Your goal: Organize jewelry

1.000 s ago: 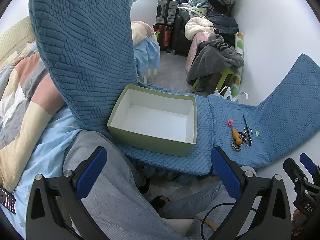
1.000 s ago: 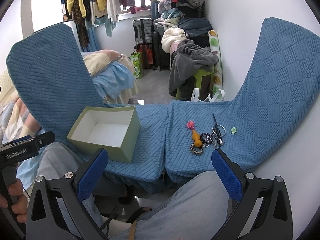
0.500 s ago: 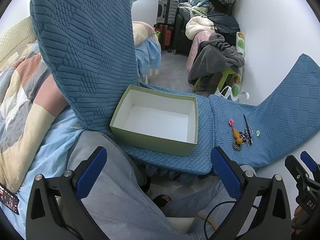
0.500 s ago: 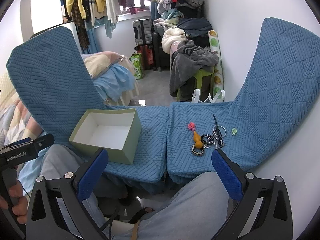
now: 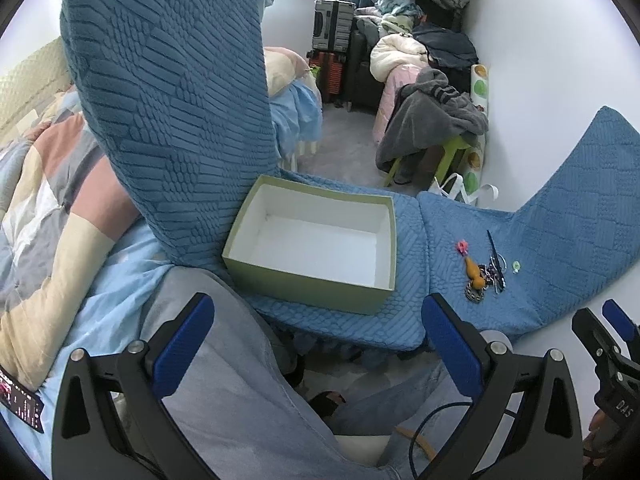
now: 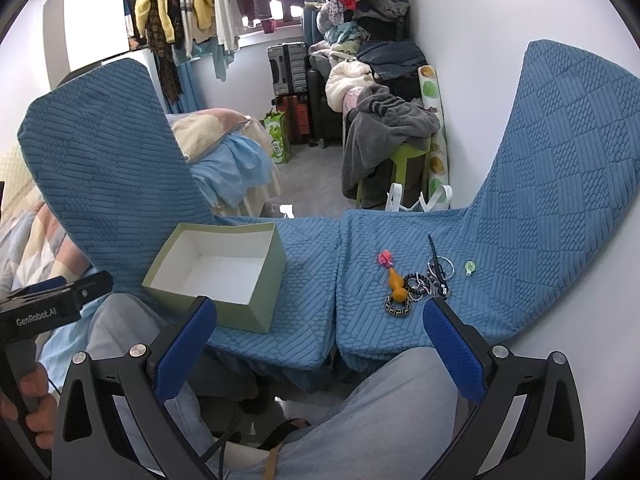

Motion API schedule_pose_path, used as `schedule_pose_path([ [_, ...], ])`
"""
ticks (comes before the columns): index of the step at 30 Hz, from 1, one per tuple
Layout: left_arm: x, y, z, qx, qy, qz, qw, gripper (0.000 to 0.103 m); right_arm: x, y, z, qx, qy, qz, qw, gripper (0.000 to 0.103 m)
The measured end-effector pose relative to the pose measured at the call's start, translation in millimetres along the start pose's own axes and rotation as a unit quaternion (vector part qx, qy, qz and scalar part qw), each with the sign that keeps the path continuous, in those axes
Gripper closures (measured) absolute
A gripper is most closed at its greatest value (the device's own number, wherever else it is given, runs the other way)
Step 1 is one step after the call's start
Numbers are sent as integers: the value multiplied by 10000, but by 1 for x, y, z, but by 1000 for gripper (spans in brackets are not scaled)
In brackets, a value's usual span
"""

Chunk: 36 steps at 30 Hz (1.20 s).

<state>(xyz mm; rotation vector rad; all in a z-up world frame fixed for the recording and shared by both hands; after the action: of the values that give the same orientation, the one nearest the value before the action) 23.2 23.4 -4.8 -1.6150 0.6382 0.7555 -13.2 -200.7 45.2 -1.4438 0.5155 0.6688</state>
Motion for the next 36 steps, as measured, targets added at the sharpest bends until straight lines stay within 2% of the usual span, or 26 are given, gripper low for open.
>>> schedule_pose_path([
  [13, 17, 3, -5, 114, -2, 35, 9999, 0, 13, 7, -4, 18, -127, 144, 9998, 0],
  [23, 50, 3, -16, 256, -98, 59, 9996, 0, 31, 15, -21, 48, -194, 75, 9998, 0],
  [28, 58, 1, -35, 379, 185, 83, 9991, 0, 34, 12, -35, 90, -233, 13, 9997, 0],
  [31, 67, -2, -53, 459, 505, 154, 9976, 0, 39, 8, -48, 99, -215, -48, 9997, 8],
  [33, 72, -5, -67, 506, 713, 169, 9960, 0, 43, 6, -58, 125, -166, -57, 9998, 23],
  [35, 78, -9, -81, 547, 817, 175, 9950, 0, 48, 6, -68, 134, -152, -34, 9998, 33],
  [36, 82, -11, -88, 539, 915, 179, 9942, 0, 52, 5, -74, 155, -131, -19, 9998, 42],
])
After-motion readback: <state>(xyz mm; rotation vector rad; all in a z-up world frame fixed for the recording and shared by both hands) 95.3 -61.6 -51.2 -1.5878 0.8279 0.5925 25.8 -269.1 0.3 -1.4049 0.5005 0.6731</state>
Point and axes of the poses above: each gripper's, at about its wrist camera, not at the fingertips, and x roughly the way its jaws point, z to its left, y to its underside, the point moved 3 cm from there along x, roughly the way its jaws point, and after that the axes turned 1 degree about -z, right-handed, at the moved point
